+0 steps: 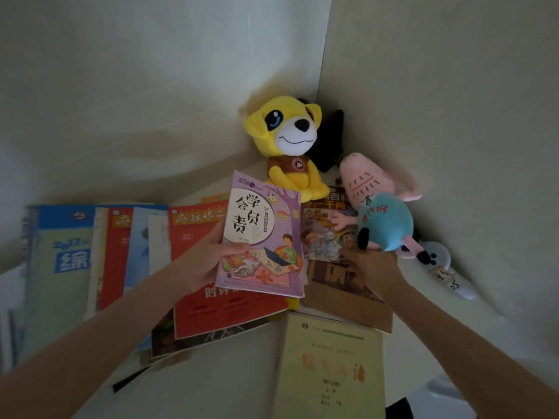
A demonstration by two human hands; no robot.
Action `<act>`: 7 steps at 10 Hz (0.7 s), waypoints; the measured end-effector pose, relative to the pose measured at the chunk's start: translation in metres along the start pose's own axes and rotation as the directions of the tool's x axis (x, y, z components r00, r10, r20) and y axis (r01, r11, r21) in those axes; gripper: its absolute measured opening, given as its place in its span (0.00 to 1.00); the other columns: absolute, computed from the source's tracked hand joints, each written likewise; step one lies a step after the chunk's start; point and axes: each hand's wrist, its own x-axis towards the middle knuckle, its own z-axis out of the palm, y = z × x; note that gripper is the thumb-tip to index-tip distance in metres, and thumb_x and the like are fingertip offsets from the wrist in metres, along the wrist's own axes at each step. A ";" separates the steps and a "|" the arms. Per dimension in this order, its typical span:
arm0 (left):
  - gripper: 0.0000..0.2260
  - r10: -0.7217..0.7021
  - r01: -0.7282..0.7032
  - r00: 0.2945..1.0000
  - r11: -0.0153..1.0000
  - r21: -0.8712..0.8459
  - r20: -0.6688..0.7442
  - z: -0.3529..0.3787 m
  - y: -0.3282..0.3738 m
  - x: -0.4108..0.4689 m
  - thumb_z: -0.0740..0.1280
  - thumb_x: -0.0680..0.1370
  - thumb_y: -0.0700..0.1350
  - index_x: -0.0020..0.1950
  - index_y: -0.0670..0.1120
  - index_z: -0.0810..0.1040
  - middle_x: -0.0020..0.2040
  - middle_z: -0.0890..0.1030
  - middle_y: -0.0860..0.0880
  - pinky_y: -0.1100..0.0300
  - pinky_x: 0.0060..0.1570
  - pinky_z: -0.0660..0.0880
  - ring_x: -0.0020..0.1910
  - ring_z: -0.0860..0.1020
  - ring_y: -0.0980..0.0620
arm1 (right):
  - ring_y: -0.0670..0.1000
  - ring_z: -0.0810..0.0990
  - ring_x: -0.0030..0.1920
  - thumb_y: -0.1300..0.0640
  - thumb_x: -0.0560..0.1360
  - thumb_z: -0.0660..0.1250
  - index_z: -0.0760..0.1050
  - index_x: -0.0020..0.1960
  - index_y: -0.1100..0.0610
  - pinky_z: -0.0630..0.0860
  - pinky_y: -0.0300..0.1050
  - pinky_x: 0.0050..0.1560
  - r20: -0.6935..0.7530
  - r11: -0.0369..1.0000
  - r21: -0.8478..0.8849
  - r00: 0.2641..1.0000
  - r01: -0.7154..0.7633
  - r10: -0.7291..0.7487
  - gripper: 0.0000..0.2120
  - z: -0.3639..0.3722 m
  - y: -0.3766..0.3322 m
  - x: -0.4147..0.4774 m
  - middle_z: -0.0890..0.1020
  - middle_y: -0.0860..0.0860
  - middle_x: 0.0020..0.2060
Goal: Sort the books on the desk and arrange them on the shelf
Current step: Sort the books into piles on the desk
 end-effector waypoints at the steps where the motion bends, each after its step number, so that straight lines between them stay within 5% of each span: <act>1: 0.28 -0.005 0.005 1.000 1.000 -0.014 -0.008 0.000 -0.003 -0.001 0.65 0.73 0.31 0.59 0.64 0.70 0.55 0.83 0.49 0.48 0.46 0.79 0.53 0.82 0.44 | 0.49 0.83 0.44 0.54 0.68 0.75 0.80 0.58 0.55 0.80 0.37 0.40 0.106 0.772 -0.535 0.933 0.345 -0.343 0.19 0.019 0.056 0.015 0.84 0.50 0.50; 2: 0.28 0.008 -0.008 1.000 0.999 -0.034 -0.019 0.000 -0.006 0.000 0.66 0.72 0.31 0.62 0.62 0.70 0.55 0.83 0.48 0.49 0.44 0.80 0.54 0.81 0.44 | 0.57 0.85 0.36 0.74 0.54 0.79 0.82 0.55 0.61 0.81 0.50 0.27 0.008 0.773 -0.472 0.879 0.424 -0.478 0.29 0.019 0.059 0.019 0.85 0.59 0.48; 4: 0.33 0.007 -0.008 1.000 0.999 -0.052 -0.022 0.002 -0.006 -0.001 0.67 0.69 0.34 0.70 0.57 0.66 0.60 0.80 0.46 0.47 0.49 0.78 0.57 0.79 0.41 | 0.58 0.86 0.39 0.77 0.51 0.76 0.82 0.52 0.66 0.82 0.49 0.30 -0.004 0.672 -0.564 0.813 0.480 -0.583 0.30 -0.005 0.053 0.001 0.85 0.62 0.47; 6: 0.30 0.002 -0.002 1.000 0.999 -0.048 -0.018 0.002 -0.010 -0.005 0.67 0.71 0.34 0.67 0.60 0.68 0.56 0.82 0.49 0.52 0.41 0.81 0.52 0.82 0.45 | 0.57 0.83 0.33 0.73 0.61 0.76 0.82 0.55 0.61 0.78 0.45 0.27 -0.304 0.876 -0.309 0.834 0.371 -0.461 0.24 -0.024 0.069 -0.019 0.85 0.57 0.40; 7: 0.29 -0.004 0.004 1.000 0.998 -0.059 -0.008 0.005 -0.009 -0.005 0.67 0.71 0.34 0.65 0.59 0.69 0.54 0.84 0.48 0.52 0.39 0.81 0.50 0.83 0.44 | 0.57 0.83 0.34 0.71 0.54 0.80 0.83 0.47 0.57 0.78 0.46 0.25 -0.236 0.857 -0.372 0.857 0.356 -0.458 0.24 -0.001 0.064 -0.024 0.85 0.53 0.41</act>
